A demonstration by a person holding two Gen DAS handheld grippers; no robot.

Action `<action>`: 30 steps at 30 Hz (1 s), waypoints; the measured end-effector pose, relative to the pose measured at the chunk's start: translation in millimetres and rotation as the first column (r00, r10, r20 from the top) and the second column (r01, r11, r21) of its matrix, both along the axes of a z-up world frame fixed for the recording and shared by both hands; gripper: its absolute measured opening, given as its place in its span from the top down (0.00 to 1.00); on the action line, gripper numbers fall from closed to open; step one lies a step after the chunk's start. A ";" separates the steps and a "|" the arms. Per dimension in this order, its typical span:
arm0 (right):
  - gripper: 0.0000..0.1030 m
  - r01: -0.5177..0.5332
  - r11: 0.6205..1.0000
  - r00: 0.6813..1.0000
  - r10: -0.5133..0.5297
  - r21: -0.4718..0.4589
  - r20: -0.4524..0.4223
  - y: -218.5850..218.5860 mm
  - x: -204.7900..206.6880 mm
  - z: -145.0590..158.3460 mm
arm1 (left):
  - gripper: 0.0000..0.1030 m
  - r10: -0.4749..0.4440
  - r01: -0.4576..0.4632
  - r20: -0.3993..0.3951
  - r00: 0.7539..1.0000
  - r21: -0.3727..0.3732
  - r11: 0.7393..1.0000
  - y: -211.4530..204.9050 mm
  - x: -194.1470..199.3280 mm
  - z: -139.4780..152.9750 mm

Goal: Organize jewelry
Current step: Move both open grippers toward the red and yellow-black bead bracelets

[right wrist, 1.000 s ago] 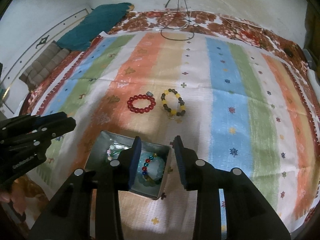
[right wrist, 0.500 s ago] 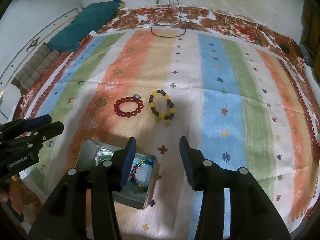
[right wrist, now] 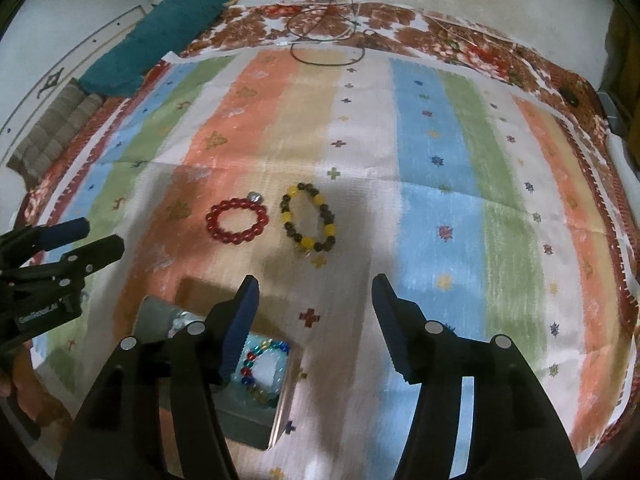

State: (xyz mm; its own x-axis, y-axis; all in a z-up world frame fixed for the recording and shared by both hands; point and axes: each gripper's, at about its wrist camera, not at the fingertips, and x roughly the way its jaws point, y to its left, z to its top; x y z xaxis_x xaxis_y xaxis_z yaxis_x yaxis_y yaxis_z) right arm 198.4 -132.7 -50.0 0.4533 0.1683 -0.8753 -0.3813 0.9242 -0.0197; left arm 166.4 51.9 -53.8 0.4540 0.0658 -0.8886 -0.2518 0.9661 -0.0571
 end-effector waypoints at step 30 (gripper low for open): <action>0.29 0.020 0.998 0.996 -0.024 -0.056 -0.081 7.2 66.0 -45.2 | 0.30 -0.013 0.015 -0.100 0.995 0.016 1.000 13.1 61.5 -36.9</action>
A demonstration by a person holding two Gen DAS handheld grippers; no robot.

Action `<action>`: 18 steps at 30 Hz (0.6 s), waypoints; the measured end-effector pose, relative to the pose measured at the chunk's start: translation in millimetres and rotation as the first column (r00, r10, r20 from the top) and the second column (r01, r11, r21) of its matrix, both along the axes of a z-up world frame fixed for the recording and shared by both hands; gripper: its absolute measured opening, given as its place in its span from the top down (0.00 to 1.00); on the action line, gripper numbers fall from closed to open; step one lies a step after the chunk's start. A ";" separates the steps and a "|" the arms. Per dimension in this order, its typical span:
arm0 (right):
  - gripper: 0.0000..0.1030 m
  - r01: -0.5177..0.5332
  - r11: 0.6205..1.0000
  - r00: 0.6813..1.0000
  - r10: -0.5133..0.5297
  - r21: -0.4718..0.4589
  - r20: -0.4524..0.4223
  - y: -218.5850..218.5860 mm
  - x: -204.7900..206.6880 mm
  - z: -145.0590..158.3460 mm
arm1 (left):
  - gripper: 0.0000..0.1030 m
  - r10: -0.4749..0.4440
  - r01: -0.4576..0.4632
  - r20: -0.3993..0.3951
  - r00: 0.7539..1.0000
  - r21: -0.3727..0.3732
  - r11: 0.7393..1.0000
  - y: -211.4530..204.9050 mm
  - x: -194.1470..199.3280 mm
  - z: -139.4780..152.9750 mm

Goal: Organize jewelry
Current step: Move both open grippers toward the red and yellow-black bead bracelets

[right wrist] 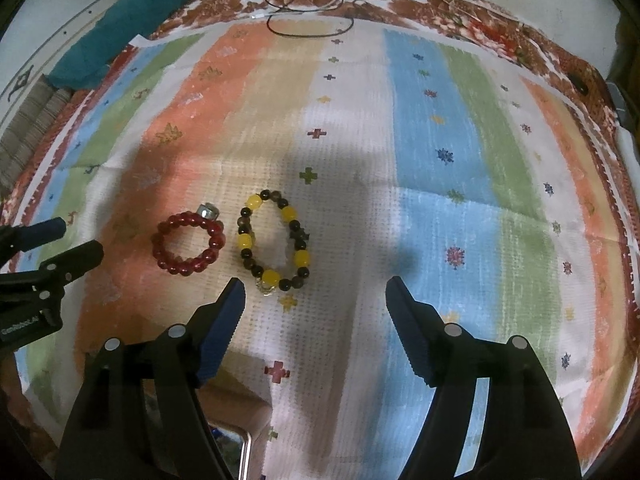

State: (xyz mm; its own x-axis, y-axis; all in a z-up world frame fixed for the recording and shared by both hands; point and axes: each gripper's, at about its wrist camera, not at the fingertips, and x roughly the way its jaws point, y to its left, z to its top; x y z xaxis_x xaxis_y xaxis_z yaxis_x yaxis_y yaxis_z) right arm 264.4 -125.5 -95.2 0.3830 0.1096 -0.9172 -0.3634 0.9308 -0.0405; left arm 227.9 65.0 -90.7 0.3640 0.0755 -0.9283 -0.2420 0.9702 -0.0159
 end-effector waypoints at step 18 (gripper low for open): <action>0.29 0.028 0.999 0.997 -0.030 -0.019 -0.067 0.3 30.7 -26.8 | 0.30 -0.021 0.022 -0.062 0.998 0.006 1.000 5.5 28.6 -30.4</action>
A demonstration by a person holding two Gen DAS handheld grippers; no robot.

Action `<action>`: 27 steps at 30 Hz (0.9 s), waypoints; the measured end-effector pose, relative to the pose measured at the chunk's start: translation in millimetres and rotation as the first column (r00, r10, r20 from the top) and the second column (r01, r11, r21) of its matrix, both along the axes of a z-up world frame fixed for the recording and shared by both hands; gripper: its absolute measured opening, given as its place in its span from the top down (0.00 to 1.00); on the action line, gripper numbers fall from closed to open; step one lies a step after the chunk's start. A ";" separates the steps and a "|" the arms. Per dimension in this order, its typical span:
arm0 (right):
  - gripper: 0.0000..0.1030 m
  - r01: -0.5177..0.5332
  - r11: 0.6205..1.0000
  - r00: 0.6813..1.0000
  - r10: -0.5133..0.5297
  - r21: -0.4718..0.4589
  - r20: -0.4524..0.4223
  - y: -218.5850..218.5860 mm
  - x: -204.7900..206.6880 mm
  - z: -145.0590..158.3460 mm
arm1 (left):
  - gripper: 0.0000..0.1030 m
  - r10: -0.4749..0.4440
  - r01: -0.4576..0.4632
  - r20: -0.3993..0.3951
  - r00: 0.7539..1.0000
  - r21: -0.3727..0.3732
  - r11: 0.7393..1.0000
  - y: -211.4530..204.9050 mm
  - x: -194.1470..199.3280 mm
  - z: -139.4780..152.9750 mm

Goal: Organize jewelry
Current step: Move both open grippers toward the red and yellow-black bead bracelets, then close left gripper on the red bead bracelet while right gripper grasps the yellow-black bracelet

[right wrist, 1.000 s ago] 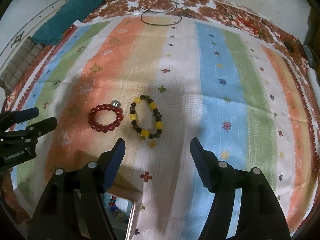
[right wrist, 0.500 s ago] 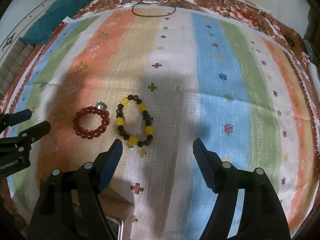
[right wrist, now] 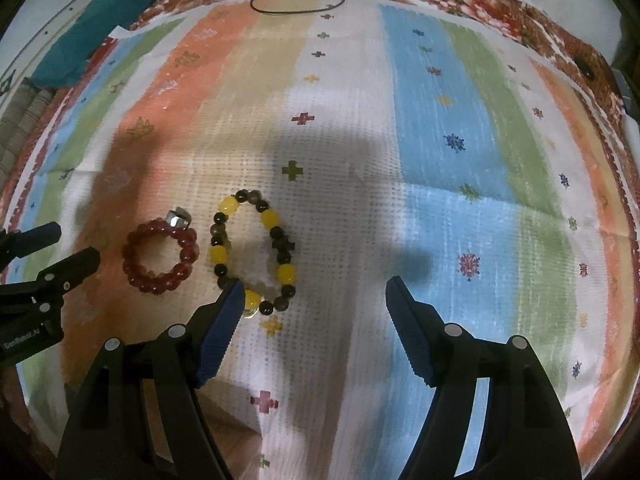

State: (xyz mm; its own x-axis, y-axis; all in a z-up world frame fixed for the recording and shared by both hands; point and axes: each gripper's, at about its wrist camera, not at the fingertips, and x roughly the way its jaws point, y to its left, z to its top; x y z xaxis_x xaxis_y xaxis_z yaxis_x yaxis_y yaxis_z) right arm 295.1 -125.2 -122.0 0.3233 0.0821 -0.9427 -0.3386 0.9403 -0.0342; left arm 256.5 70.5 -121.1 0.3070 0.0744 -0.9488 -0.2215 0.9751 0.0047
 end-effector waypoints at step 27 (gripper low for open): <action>0.69 -0.057 0.994 0.998 0.053 -0.094 -0.041 22.2 27.3 -40.9 | 0.57 -0.022 0.021 -0.093 0.995 -0.019 1.000 6.7 22.8 -52.7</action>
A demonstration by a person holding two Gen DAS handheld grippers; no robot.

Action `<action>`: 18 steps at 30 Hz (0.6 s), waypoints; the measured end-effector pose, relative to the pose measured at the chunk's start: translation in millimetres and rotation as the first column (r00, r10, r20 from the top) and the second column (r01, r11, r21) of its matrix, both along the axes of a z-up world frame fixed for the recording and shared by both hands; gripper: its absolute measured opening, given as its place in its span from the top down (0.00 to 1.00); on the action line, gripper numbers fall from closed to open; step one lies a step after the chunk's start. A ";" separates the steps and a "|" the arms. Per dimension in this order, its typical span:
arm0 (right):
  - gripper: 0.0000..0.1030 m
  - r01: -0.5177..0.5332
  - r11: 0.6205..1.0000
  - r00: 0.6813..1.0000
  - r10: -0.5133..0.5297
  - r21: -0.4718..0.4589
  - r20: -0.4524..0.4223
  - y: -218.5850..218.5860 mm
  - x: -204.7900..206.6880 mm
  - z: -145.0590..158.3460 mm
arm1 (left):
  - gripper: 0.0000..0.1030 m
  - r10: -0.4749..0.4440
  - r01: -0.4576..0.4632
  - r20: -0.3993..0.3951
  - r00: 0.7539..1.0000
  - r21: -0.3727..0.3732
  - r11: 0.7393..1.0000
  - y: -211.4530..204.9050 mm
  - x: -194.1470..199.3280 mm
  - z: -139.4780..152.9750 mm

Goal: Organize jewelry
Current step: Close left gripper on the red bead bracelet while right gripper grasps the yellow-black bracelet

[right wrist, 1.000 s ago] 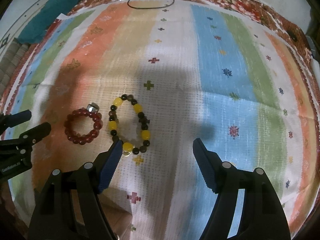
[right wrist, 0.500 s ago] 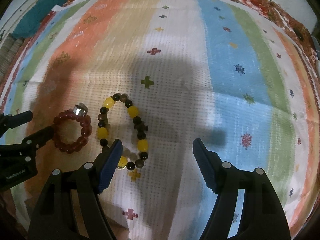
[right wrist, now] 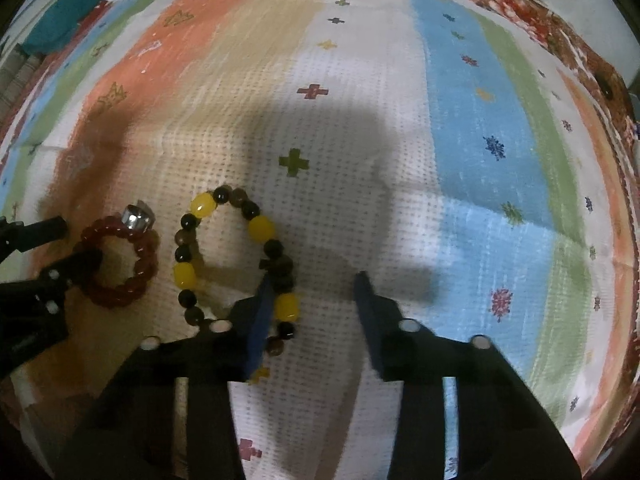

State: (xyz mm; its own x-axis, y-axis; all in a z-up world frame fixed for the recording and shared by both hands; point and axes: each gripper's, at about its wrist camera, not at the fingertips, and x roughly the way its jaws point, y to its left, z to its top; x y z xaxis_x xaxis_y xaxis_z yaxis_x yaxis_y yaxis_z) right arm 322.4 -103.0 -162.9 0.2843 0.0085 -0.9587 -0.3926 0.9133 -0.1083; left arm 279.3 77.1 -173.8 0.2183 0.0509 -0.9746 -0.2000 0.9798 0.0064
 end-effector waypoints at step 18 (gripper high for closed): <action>0.88 0.001 0.999 0.996 -0.005 0.043 0.084 -15.8 -13.0 37.4 | 0.87 0.030 -0.031 0.053 0.998 0.018 0.999 10.5 -19.8 36.3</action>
